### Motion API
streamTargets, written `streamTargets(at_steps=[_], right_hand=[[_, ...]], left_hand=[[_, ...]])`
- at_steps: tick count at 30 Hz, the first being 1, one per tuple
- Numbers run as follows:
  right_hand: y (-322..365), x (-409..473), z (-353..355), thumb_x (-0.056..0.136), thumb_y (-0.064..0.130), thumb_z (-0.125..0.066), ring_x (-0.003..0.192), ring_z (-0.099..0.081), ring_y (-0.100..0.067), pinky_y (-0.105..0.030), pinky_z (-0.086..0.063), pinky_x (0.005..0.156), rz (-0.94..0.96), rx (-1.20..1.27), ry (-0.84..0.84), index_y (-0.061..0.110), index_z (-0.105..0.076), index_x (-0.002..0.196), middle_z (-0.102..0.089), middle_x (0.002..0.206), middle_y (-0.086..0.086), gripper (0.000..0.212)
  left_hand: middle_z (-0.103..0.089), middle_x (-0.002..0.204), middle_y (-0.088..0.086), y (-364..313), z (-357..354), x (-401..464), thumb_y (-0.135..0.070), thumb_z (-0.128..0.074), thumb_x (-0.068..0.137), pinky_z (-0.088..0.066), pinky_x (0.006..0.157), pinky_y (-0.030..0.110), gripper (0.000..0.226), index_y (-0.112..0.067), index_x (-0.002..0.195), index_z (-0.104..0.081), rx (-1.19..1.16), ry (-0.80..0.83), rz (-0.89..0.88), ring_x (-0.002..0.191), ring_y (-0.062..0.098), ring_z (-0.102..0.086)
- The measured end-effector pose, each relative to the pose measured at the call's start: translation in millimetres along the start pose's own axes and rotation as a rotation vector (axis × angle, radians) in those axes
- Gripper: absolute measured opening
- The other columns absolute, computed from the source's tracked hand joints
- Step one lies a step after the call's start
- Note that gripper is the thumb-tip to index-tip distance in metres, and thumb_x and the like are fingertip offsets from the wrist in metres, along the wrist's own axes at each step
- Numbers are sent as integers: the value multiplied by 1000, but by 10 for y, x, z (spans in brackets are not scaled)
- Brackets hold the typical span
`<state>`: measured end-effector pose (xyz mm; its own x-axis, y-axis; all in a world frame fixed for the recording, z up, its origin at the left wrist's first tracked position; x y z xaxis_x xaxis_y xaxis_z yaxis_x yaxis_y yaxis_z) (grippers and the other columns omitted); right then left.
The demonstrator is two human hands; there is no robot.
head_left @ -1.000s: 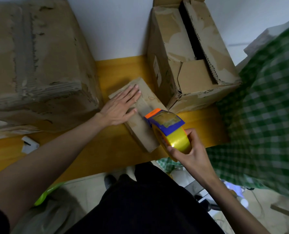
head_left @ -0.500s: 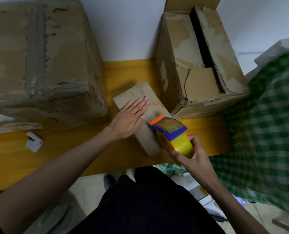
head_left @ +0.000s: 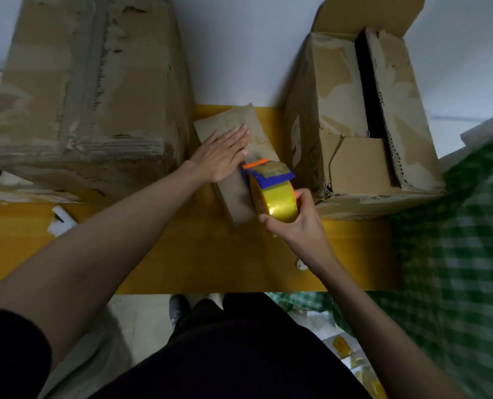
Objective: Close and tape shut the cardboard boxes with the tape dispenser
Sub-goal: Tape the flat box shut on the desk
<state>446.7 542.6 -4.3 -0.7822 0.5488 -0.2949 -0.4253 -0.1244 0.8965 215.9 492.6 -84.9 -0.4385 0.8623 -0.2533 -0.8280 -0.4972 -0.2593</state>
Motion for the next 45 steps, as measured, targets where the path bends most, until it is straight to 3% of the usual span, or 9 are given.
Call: streamTargets(at_steps=[2, 6, 8, 18, 23, 27, 33, 38, 45], right_hand=[[59, 110, -56, 69, 43, -86, 89, -62, -20, -39, -52, 70, 19, -15, 13, 19, -44, 109, -60, 100, -5, 63], [151, 264, -138, 74, 27, -89, 89, -59, -6, -15, -47, 68, 32, 5, 18, 16, -44, 118, -58, 103, 5, 64], [163, 313, -167, 75, 25, -89, 92, -58, -3, -13, -47, 69, 26, 29, 32, 17, -44, 121, -57, 106, 6, 65], [59, 181, -166, 72, 27, -90, 86, -59, -1, -15, -48, 66, 20, 12, 39, 16, -45, 114, -59, 104, 2, 63], [-152, -89, -42, 73, 29, -89, 84, -60, -2, -17, -51, 69, -53, 54, 40, 18, -48, 112, -62, 103, -2, 58], [-177, -143, -24, 74, 25, -88, 81, -60, -4, -20, -50, 67, -72, 41, 53, 19, -47, 109, -62, 98, 3, 54], [-210, -149, -45, 68, 35, -81, 88, -65, -26, -44, -56, 75, -98, 126, 12, 19, -49, 110, -65, 99, -2, 55], [-277, -161, -50, 72, 26, -82, 83, -63, -17, -35, -55, 71, -115, 125, -3, 18, -50, 109, -65, 96, -2, 49], [-277, -124, -45, 76, 19, -86, 81, -59, -2, -22, -50, 67, -120, 37, 63, 11, -48, 114, -62, 96, 2, 54]], left_hand=[[5, 169, -7, 41, 42, 108, -45, -19, 109, 1, 124, 39, 60, -22, 162, -3, -11, 20, 41, 155, 8, 2], [9, 169, -6, 128, 91, 285, -53, -22, 106, -2, 125, 46, 68, -22, 162, 1, 13, 74, 16, 155, 12, 3], [13, 169, -6, 177, 103, 348, -57, -20, 105, -1, 125, 48, 71, -23, 162, 5, 41, 116, -4, 155, 12, 7], [19, 167, -5, 224, 87, 432, -61, -15, 103, 8, 123, 45, 73, -23, 160, 13, 73, 147, -30, 154, 11, 14], [26, 165, -5, 219, 76, 452, -88, -18, 82, 10, 124, 48, 107, -23, 158, 18, 82, 173, -42, 153, 12, 19], [30, 164, -5, 212, 51, 459, -95, -22, 76, 10, 124, 49, 117, -23, 157, 22, 91, 174, -47, 152, 13, 21], [24, 166, 8, 11, 130, 396, -73, -38, 93, 6, 125, 42, 104, -11, 159, 14, 91, 152, -5, 154, 21, 18], [18, 166, 15, -196, -5, 316, -44, -41, 106, 3, 126, 37, 82, -5, 159, 8, -19, 123, 8, 155, 26, 13], [24, 166, 9, -156, -126, 235, -87, -21, 79, 9, 125, 38, 116, -10, 158, 18, 48, 130, 7, 154, 21, 19]])
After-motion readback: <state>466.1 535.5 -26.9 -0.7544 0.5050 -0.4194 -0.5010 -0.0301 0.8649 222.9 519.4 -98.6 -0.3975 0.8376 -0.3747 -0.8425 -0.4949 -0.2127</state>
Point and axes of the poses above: each hand's wrist, its own x-axis towards the middle knuckle, its own z-axis out of the back of the hand, y = z × x, the point moved 7 cm from there along x, towards the middle knuckle
